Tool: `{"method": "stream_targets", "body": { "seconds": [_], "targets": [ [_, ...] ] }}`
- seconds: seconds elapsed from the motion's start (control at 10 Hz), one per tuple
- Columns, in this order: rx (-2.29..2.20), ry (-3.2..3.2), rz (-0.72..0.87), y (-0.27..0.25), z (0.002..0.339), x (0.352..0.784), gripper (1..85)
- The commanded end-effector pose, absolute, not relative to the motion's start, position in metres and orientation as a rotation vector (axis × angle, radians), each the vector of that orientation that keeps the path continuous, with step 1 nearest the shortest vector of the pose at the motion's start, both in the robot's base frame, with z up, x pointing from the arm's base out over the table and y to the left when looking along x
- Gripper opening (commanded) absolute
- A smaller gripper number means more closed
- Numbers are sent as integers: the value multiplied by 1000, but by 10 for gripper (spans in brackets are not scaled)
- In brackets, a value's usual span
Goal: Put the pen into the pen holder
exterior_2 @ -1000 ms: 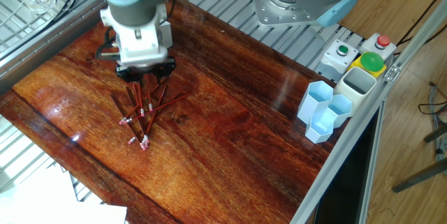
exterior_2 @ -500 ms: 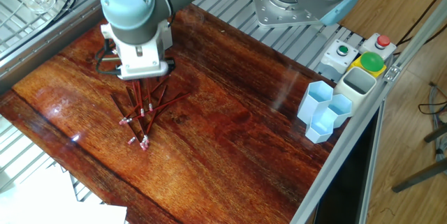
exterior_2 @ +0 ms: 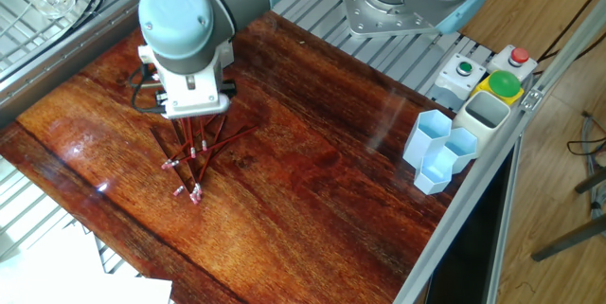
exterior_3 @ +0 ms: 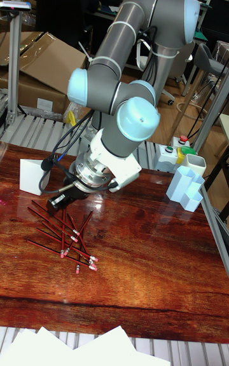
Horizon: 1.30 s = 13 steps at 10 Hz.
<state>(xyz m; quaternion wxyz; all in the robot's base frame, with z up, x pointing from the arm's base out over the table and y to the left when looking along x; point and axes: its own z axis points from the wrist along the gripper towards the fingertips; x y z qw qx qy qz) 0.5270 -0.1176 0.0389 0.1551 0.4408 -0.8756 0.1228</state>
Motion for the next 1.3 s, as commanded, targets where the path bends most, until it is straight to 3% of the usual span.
{"method": "stream_targets", "body": {
  "seconds": [0.0,0.2,0.5,0.6,0.8,1.2],
  "targets": [
    [1323,-2467,368,-129,48,542,410],
    [1266,-2454,271,-120,51,521,427],
    [996,-2496,318,-128,60,502,400],
    [1011,-2499,381,-137,61,510,360],
    [1148,-2496,272,-130,53,539,443],
    [1125,-2507,279,-120,48,554,410]
  ]
}}
